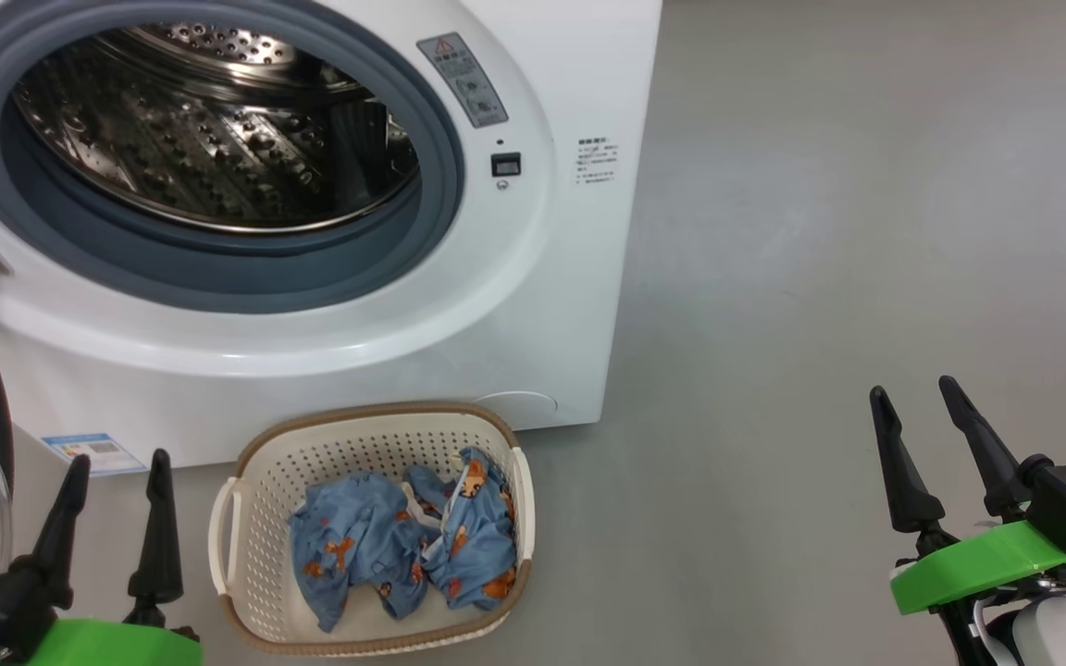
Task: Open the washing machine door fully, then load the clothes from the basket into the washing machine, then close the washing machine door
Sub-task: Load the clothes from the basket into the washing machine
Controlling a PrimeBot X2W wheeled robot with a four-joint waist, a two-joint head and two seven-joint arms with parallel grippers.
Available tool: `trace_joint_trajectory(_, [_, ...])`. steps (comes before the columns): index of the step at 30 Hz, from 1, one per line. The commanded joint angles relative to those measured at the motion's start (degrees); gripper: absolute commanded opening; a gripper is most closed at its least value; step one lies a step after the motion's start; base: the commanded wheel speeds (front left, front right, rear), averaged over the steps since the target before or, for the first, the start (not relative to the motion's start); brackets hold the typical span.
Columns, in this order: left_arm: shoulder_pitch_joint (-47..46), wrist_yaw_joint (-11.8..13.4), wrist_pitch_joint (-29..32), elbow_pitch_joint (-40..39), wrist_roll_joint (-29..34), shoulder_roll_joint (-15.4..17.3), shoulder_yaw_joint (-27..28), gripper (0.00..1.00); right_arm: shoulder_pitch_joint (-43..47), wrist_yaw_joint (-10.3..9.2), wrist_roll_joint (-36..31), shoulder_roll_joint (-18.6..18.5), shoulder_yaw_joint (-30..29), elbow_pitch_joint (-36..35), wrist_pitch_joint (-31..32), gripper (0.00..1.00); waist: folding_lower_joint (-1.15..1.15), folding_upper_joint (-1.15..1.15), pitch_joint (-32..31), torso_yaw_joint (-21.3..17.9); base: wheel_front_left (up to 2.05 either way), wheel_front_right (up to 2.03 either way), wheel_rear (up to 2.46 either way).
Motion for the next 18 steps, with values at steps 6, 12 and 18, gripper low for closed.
trace_joint_trajectory(6, [-1.45, 0.03, -0.36, -1.66, -0.19, 0.66, 0.75, 1.0, -1.34, 0.25, 0.12, -0.8, 1.04, -1.59, -0.52, 1.0, 0.0, 0.0, 0.38, 0.22, 0.32, -0.33, 0.01])
trace_joint_trajectory(12, [-1.4, 0.03, -0.36, -0.71, -0.75, -0.18, 0.19, 1.0, -1.6, 0.25, 0.04, -0.56, 1.09, -1.66, -0.52, 1.0, 0.0, 0.0, 0.89, 0.31, 0.0, 0.0, 0.0])
trace_joint_trajectory(18, [-1.71, 0.03, -0.36, 1.35, -1.08, -1.77, -1.21, 1.0, -2.25, 0.25, -0.03, -0.14, 1.24, -1.85, -0.52, 1.0, 0.0, 0.0, 2.14, 0.33, 0.0, 0.0, 0.0])
